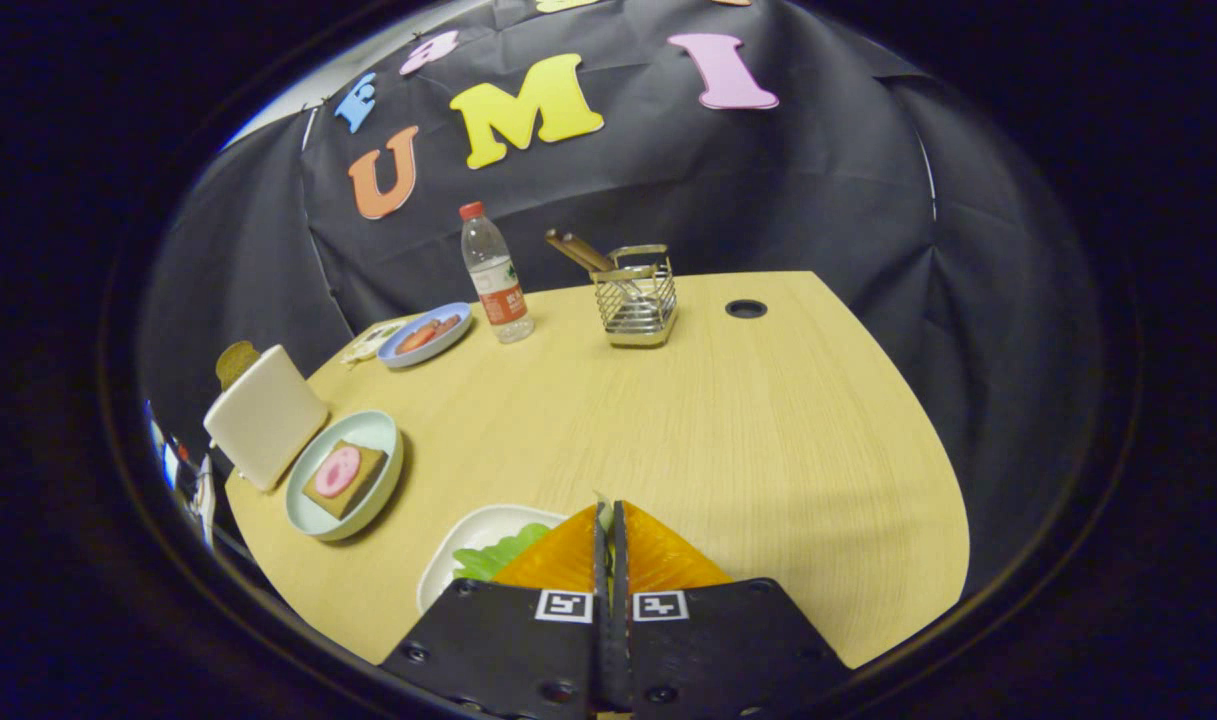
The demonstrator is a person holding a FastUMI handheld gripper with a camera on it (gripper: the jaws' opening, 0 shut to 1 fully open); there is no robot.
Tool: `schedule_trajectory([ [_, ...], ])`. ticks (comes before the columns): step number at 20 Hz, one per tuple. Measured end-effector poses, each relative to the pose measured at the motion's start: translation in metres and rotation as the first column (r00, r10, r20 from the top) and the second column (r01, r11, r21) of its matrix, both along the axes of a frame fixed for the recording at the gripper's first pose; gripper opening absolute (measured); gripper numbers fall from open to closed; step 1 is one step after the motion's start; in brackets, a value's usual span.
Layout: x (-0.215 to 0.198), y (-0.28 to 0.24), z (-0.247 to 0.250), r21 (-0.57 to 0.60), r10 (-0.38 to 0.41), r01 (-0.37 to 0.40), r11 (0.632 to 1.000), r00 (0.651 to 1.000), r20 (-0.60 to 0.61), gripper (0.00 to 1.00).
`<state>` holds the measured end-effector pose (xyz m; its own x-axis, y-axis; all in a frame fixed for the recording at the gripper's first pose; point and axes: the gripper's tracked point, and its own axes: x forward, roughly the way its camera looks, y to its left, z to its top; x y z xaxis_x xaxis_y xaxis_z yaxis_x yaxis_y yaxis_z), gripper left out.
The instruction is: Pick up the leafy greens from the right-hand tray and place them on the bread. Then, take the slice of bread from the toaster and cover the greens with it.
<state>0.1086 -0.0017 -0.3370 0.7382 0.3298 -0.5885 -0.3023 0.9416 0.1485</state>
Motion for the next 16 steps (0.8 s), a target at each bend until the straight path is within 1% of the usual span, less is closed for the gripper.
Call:
schedule_trajectory([
  [2,-0.004,0.005,0.018,0.027,-0.019,0.019,0.999,1.0,0.009,0.0],
  [5,-0.013,0.013,0.049,0.062,-0.074,0.073,0.995,0.997,0.013,0.0],
  [7,-0.02,0.021,0.07,0.048,-0.089,0.087,0.995,0.995,0.037,0.0],
  [10,-0.029,0.043,0.1,0.023,-0.086,0.085,0.996,0.994,0.066,0.0],
  [12,-0.036,0.067,0.12,0.02,-0.077,0.075,0.997,0.993,0.085,0.0],
  [16,-0.053,0.148,0.134,0.025,-0.022,0.02,0.999,0.997,0.079,0.0],
])
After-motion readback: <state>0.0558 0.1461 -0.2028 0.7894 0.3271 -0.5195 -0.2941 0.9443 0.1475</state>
